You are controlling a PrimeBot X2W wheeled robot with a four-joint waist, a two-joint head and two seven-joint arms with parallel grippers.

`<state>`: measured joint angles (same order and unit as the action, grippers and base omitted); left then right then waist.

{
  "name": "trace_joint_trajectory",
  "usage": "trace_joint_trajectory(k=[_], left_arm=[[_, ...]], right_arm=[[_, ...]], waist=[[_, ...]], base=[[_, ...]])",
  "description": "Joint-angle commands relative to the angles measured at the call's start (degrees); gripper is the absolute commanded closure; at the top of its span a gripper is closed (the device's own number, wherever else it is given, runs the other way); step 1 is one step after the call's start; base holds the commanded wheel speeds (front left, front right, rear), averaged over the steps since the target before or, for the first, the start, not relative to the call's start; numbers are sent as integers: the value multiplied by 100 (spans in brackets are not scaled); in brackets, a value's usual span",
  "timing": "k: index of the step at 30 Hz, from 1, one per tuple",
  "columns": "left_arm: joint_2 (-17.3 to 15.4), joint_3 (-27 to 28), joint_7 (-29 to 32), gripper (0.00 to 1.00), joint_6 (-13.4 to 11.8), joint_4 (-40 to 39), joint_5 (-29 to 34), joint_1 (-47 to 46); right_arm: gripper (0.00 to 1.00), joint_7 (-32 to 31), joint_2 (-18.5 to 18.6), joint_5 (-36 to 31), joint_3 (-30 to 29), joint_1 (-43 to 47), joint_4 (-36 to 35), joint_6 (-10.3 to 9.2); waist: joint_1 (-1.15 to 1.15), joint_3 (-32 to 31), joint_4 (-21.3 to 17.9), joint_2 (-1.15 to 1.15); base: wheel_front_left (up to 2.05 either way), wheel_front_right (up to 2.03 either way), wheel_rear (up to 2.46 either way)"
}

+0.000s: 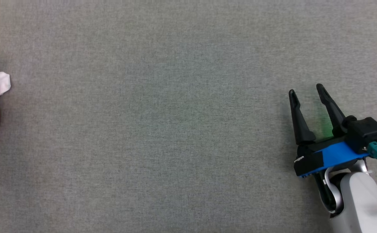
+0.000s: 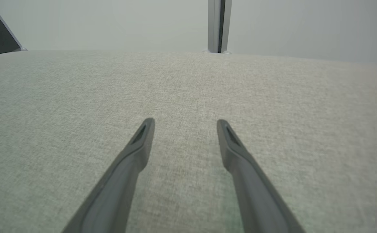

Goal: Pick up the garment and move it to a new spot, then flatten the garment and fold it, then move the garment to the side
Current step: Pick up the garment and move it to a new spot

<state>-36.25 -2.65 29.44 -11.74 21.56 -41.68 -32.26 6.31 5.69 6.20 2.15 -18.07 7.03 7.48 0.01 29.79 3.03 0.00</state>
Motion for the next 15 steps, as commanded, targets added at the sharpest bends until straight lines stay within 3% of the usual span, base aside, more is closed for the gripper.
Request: trace_joint_trajectory(k=[1, 8, 15], left_arm=[[-37, -22, 8, 100, -6, 7, 25, 112], [-207, -124, -538, 100, 159, -141, 344, 195], [-250, -465, -499, 100, 485, -783, 491, -167]], right_arm=[[0, 38, -22, 20, 8, 8, 30, 3], [0, 187, -69, 53, 18, 203, 366, 3], [0, 172, -28, 112, 12, 471, 556, 2]], waist=[[-1, -98, -78, 0], [-1, -967, -232, 0], [-1, -2042, -259, 0]], base=[[0, 0, 0], [0, 0, 0], [0, 0, 0]])
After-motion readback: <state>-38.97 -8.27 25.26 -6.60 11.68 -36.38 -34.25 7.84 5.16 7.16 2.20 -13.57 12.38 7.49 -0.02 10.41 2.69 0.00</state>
